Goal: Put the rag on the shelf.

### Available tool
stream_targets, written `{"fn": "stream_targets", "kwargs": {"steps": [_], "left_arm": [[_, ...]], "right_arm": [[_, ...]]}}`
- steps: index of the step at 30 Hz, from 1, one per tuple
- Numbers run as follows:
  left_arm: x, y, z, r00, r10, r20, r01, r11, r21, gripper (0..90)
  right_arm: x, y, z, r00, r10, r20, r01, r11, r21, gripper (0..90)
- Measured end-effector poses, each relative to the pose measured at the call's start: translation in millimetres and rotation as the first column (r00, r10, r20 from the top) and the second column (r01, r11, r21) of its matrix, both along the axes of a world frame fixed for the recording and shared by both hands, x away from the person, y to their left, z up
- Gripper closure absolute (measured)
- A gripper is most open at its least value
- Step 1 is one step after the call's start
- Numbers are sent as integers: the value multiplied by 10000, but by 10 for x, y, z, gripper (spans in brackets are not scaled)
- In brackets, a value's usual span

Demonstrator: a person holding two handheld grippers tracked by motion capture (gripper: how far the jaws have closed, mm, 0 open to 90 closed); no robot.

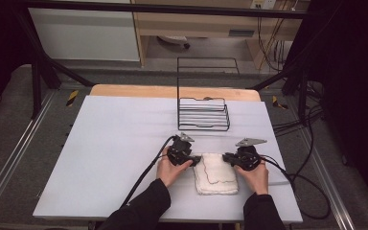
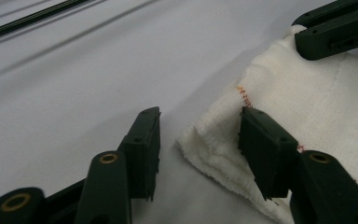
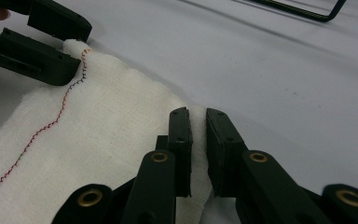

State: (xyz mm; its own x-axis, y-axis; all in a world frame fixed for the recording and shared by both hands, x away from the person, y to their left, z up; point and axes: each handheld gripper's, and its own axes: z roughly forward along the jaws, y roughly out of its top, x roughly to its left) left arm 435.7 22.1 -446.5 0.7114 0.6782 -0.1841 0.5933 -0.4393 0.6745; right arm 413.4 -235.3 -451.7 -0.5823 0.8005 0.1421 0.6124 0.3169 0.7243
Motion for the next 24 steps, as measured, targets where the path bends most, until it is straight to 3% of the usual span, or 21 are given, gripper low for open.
{"fn": "stream_targets", "kwargs": {"steps": [2,13,24], "left_arm": [[-13,-16,-2,10000,-38,-83,37,10000,-87,566],[-57,-62,-2,9998,104,-180,-108,9998,-192,739],[-77,-43,10,9991,283,-315,-294,9989,-354,809]], "right_arm": [[0,0,0,10000,-2,-4,2,10000,1,809],[2,-1,3,9999,-64,-80,65,10000,41,811],[-27,1,40,9996,-263,73,262,9996,94,823]]}}
